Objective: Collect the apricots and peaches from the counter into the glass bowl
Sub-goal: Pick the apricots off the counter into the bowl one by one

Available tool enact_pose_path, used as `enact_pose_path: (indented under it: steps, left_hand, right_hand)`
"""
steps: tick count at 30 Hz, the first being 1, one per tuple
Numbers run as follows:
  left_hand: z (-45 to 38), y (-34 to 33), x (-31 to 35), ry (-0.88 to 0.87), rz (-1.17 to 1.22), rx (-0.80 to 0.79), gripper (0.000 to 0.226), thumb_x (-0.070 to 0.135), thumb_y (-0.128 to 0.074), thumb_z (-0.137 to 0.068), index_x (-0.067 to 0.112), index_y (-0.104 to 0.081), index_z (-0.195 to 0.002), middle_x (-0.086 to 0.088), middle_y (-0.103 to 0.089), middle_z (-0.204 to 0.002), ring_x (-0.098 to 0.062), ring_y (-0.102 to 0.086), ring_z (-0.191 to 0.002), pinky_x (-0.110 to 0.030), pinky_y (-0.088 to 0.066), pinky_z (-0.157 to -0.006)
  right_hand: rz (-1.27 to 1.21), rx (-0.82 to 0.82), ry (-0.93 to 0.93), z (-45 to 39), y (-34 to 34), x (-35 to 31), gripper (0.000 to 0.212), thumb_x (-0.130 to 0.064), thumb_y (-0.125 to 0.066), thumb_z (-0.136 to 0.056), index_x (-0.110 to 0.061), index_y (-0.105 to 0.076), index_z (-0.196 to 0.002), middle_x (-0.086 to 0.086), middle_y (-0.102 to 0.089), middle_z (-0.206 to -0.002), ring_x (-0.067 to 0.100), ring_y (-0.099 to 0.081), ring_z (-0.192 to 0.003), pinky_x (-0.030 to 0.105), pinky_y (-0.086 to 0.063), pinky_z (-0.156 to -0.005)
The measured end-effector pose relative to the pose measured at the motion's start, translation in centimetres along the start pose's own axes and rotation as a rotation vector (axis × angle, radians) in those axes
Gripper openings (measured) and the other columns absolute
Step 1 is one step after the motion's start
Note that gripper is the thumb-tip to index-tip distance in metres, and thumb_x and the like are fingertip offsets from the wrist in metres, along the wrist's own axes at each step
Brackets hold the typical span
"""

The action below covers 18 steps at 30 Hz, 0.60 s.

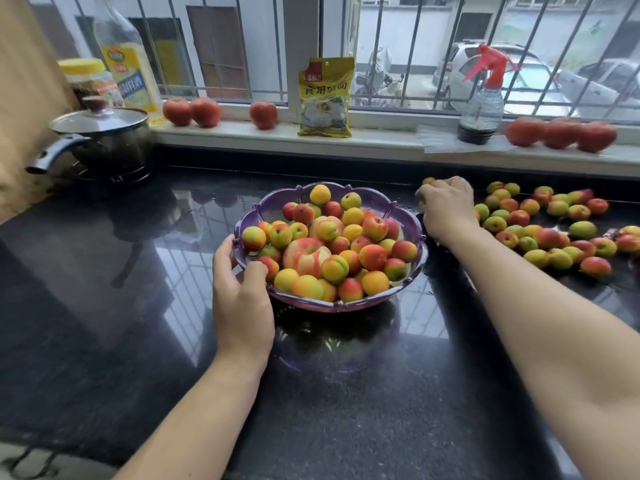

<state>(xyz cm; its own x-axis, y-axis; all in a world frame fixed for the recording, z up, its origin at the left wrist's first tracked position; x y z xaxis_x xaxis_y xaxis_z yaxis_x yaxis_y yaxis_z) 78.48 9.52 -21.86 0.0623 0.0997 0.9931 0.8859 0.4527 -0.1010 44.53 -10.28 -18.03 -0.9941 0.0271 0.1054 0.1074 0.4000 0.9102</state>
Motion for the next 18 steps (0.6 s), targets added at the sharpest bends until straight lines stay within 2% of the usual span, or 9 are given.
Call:
enact_pose_path:
  steps: [2,4,5,6,8,10,12,14,18]
  left_hand:
    - [0.0,-0.1,0.1,0.005,0.001,-0.007,0.066,0.044,-0.056,-0.079,0.039,-0.054,-0.145,0.005,-0.067,-0.137,-0.02,-0.065,-0.125,-0.054,-0.056,-0.105]
    - [0.0,-0.1,0.1,0.001,0.008,-0.011,0.065,0.044,-0.056,-0.079,0.04,-0.054,-0.144,0.006,-0.068,-0.136,-0.02,-0.065,-0.125,-0.054,-0.056,-0.105]
    - [0.0,-0.1,0.1,0.002,0.01,-0.01,0.066,0.045,-0.056,-0.078,0.04,-0.055,-0.144,0.006,-0.068,-0.135,-0.02,-0.066,-0.125,-0.054,-0.056,-0.105]
    - [0.0,-0.2,0.0,0.005,0.01,-0.008,0.067,0.045,-0.057,-0.077,0.04,-0.055,-0.143,0.006,-0.069,-0.135,-0.021,-0.066,-0.125,-0.055,-0.055,-0.106]
    - [0.1,-0.2,0.0,0.013,0.012,-0.005,0.067,0.045,-0.057,-0.076,0.04,-0.056,-0.143,0.006,-0.069,-0.134,-0.021,-0.066,-0.125,-0.055,-0.055,-0.106]
    - [0.1,-0.1,0.0,0.019,0.024,-0.001,0.068,0.047,-0.057,-0.076,0.041,-0.055,-0.143,0.007,-0.068,-0.135,-0.02,-0.066,-0.125,-0.055,-0.054,-0.107]
    - [0.1,-0.2,0.0,0.021,0.027,-0.003,0.067,0.047,-0.057,-0.076,0.042,-0.055,-0.143,0.006,-0.068,-0.135,-0.021,-0.065,-0.126,-0.056,-0.054,-0.107]
    - [0.1,-0.2,0.0,0.019,0.033,-0.01,0.065,0.045,-0.057,-0.077,0.041,-0.056,-0.142,0.005,-0.068,-0.135,-0.022,-0.065,-0.126,-0.056,-0.055,-0.106]
    - [-0.1,-0.2,-0.1,0.019,0.041,-0.005,0.065,0.045,-0.059,-0.076,0.043,-0.057,-0.141,0.007,-0.068,-0.135,-0.021,-0.065,-0.126,-0.056,-0.054,-0.107]
  right_hand:
    - [-0.352,0.054,-0.1,0.9,2.5,0.2,0.024,-0.025,-0.064,-0.095,-0.02,-0.07,-0.119,0.006,-0.07,-0.116,0.03,-0.058,-0.109,0.041,-0.044,-0.099]
    - [-0.949,-0.004,-0.209,2.3,6.0,-0.6,0.021,-0.03,-0.067,-0.095,-0.02,-0.07,-0.114,0.001,-0.073,-0.106,0.021,-0.066,-0.094,0.031,-0.051,-0.077]
    - [-1.153,-0.068,-0.188,2.9,8.1,-1.5,0.02,-0.029,-0.068,-0.095,-0.019,-0.07,-0.112,-0.001,-0.074,-0.102,0.017,-0.069,-0.089,0.024,-0.052,-0.07]
    - [-1.218,-0.155,-0.099,3.8,10.7,-2.6,0.02,-0.029,-0.069,-0.096,-0.018,-0.069,-0.112,-0.003,-0.076,-0.099,0.012,-0.07,-0.086,0.018,-0.052,-0.066]
    - [-1.098,-0.338,0.131,5.6,14.4,-4.4,0.018,-0.033,-0.069,-0.095,-0.025,-0.07,-0.111,-0.007,-0.077,-0.098,0.006,-0.072,-0.081,0.017,-0.054,-0.066]
    - [-0.877,-0.476,0.246,6.8,15.4,-5.4,0.014,-0.035,-0.072,-0.093,-0.032,-0.071,-0.106,-0.01,-0.075,-0.091,0.001,-0.068,-0.067,0.016,-0.052,-0.057]
    - [-0.682,-0.515,0.255,6.7,14.5,-5.6,0.012,-0.033,-0.074,-0.092,-0.033,-0.071,-0.104,-0.01,-0.071,-0.084,-0.003,-0.062,-0.057,0.009,-0.042,-0.045]
    - [-0.553,-0.518,0.242,6.6,13.4,-5.7,0.014,-0.03,-0.074,-0.092,-0.03,-0.071,-0.106,-0.013,-0.067,-0.085,-0.003,-0.06,-0.061,0.005,-0.035,-0.038]
    - [-0.534,-0.541,0.223,6.5,12.5,-5.3,0.017,-0.031,-0.071,-0.093,-0.028,-0.069,-0.11,-0.012,-0.07,-0.096,0.003,-0.062,-0.067,0.006,-0.038,-0.039]
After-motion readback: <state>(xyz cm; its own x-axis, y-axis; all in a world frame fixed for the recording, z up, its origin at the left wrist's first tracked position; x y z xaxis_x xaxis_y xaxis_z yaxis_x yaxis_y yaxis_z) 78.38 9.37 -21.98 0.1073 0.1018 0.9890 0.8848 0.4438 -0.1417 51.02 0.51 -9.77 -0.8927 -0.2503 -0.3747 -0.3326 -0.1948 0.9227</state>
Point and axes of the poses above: each hand's wrist, its own z-axis away from the middle knuckle, its own y-axis out of the back of the hand, x = y × z, the point moved 7 cm from there along -z, towards the middle knuckle
